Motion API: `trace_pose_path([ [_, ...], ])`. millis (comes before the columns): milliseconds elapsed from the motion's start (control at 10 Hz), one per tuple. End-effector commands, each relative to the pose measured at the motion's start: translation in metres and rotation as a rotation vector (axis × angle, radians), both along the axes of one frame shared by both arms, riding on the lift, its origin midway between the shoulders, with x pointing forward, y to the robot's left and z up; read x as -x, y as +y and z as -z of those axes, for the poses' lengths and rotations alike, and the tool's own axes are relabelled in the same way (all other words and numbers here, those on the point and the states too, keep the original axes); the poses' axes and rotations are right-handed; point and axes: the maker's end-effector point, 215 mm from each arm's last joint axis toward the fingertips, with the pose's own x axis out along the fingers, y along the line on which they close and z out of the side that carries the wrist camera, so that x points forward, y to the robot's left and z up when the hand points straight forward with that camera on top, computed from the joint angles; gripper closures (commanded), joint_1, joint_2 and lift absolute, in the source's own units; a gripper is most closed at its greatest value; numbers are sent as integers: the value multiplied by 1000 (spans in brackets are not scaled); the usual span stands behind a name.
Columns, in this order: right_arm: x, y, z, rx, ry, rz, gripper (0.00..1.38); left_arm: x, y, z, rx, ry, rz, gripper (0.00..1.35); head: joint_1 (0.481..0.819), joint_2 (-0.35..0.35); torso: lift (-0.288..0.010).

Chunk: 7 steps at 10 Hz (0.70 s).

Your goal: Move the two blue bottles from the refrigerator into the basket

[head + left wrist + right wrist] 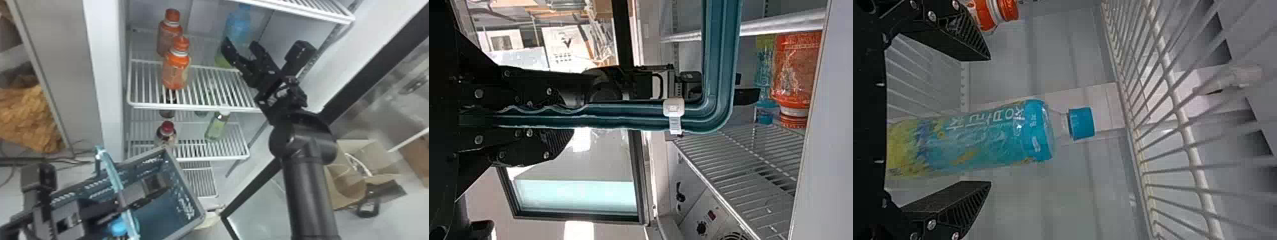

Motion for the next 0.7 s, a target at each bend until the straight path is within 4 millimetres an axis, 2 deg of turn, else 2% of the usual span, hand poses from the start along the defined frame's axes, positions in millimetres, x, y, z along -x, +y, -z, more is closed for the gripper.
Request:
trace_pose_path([
  [0,-6,0,1,18,12,8,160,0,0,0,0,0,0,1202,695,-337,-10],
  [400,-30,-5,6,53,45,39,160,-2,0,0,-2,-2,2,1202,695,-330,-10],
  [600,-40,-4,15,59,73,42,163,-2,0,-1,-1,-4,3,1202,695,-329,-10],
])
